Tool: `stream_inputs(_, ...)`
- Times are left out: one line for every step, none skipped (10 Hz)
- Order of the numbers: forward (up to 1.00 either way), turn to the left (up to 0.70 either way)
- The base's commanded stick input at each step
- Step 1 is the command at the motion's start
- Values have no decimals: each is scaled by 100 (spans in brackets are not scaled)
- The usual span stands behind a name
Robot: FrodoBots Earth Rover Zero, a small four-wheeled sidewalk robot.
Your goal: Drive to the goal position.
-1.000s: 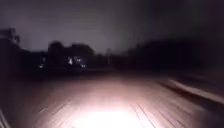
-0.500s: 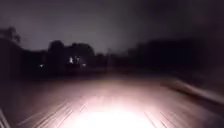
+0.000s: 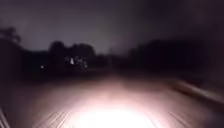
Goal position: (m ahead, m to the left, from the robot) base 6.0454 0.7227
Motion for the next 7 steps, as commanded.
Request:
stream_inputs(70,-5)
stream_inputs(70,-35)
stream_inputs(70,-35)
stream_inputs(70,-35)
stream_inputs(70,-35)
stream_inputs(70,-35)
stream_inputs(70,-35)
